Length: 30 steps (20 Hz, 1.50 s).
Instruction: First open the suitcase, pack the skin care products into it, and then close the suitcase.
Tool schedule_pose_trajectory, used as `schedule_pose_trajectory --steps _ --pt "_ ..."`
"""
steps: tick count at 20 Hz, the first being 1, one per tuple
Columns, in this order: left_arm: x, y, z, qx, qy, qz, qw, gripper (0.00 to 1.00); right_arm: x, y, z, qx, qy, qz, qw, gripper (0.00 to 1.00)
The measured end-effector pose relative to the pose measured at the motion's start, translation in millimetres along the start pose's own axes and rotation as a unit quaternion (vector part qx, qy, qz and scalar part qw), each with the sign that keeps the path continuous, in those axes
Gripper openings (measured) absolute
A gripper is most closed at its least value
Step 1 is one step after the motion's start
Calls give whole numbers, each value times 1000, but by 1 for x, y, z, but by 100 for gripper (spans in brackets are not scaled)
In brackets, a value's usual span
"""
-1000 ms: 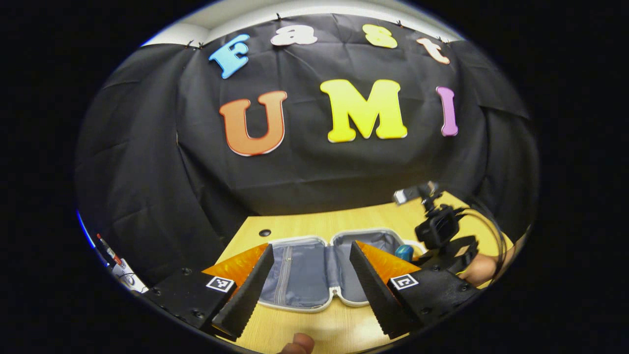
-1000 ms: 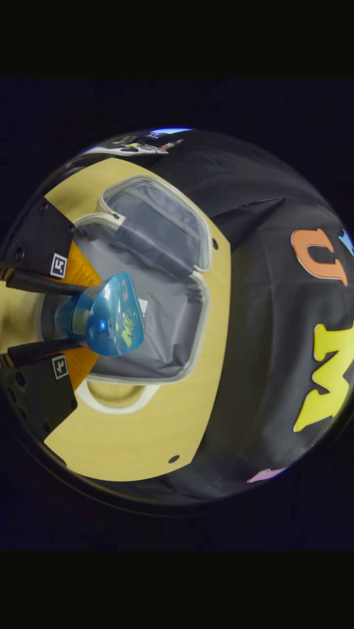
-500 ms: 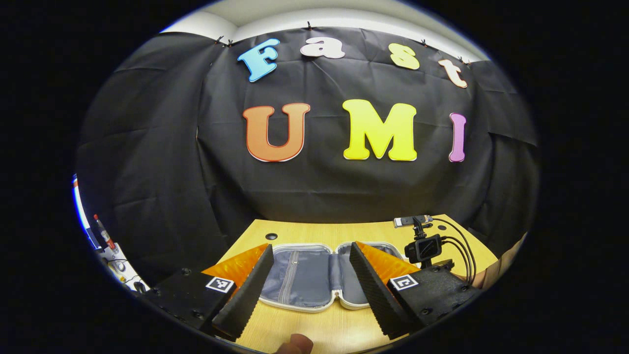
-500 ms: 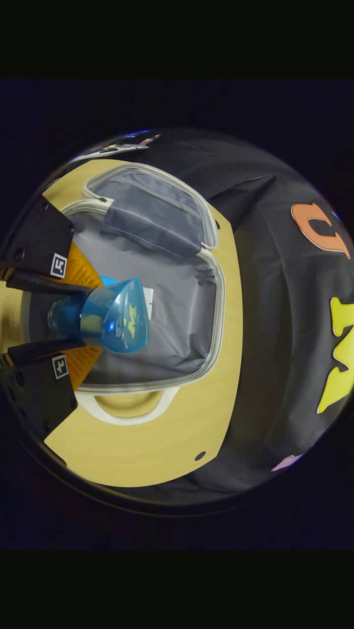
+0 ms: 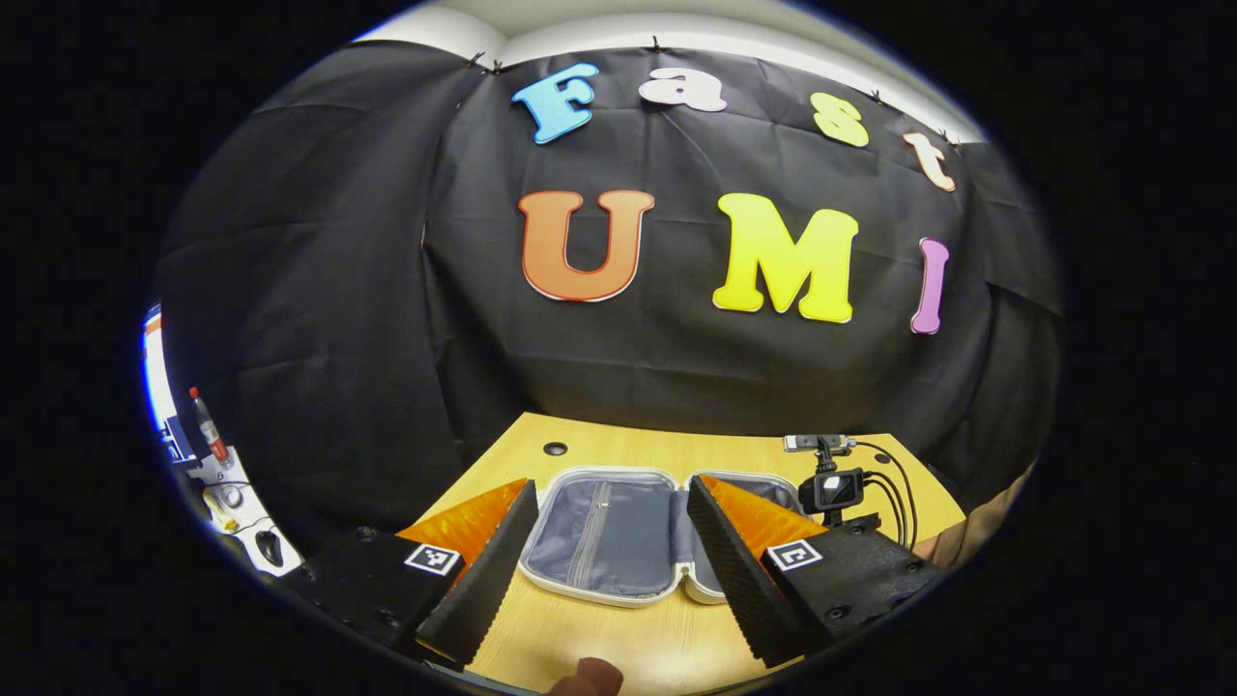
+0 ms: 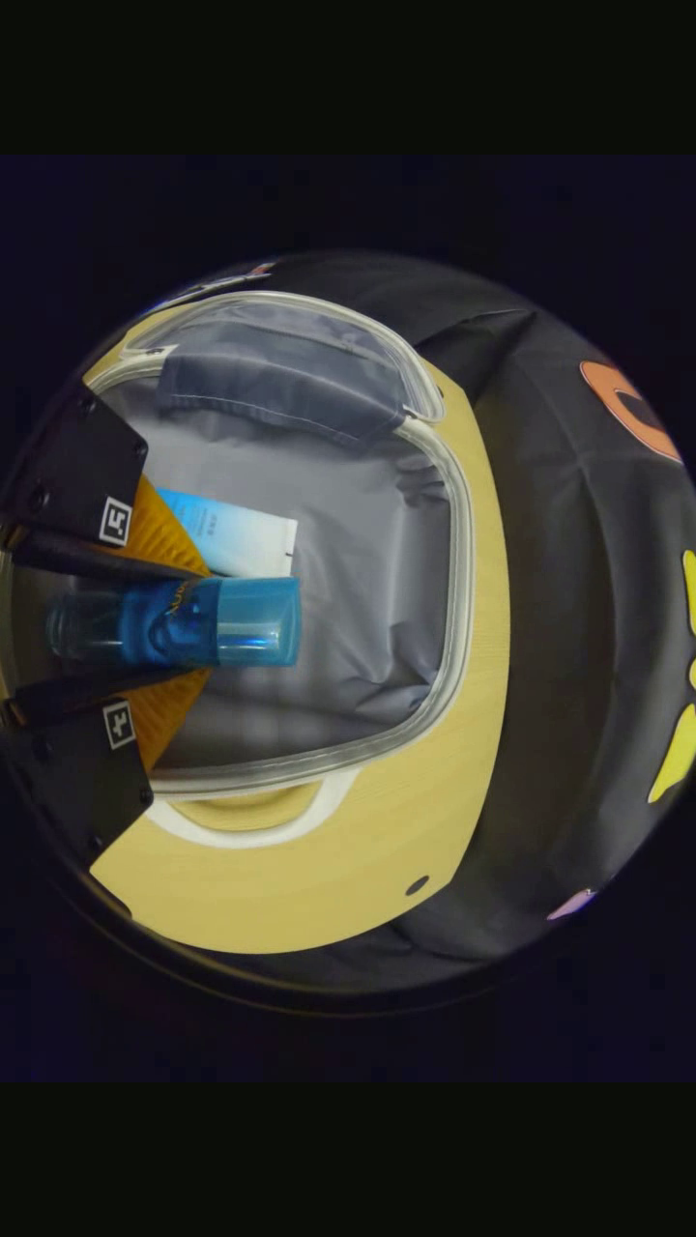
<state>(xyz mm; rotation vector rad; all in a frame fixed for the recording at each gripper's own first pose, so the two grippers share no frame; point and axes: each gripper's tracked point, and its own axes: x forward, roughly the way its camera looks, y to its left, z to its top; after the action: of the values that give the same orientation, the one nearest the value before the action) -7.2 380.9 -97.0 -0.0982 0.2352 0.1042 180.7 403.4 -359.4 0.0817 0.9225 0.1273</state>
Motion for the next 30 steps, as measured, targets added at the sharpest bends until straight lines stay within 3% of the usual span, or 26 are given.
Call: schedule_pose_trajectory --steps 2,4,6,8,12,17,20,24,26,28,30 --pt "6 14 -9 -7 10 11 1000 99 1 0 1 6 2 5 1000 42" --pt "15 31 -20 -19 19 14 1000 99 -5 12 2 15 3 43 999 47" --pt "24 40 -38 -66 45 5 997 98 -18 29 2 1 -3 80 997 64" --pt "41 54 -53 -114 65 -8 991 98 -35 27 11 -23 -32 76 996 82" --pt "88 88 -91 -206 109 -14 972 98 -94 26 43 -61 -105 95 988 83" --pt "143 132 -123 -285 141 -17 948 99 -198 -2 92 -88 -231 90 965 83" --pt "164 149 -142 -352 162 -22 922 99 -270 -27 109 -90 -292 85 948 83" --pt "191 164 -141 -480 134 -47 866 97 -331 -53 114 -106 -350 70 928 82" --pt "202 170 -161 -506 143 -45 850 96 -351 -68 118 -109 -375 53 919 82" --pt "208 167 -174 -540 154 -51 826 95 -359 -77 114 -104 -381 41 918 83" --pt "213 163 -179 -561 157 -67 810 91 -364 -81 111 -110 -383 40 917 83"
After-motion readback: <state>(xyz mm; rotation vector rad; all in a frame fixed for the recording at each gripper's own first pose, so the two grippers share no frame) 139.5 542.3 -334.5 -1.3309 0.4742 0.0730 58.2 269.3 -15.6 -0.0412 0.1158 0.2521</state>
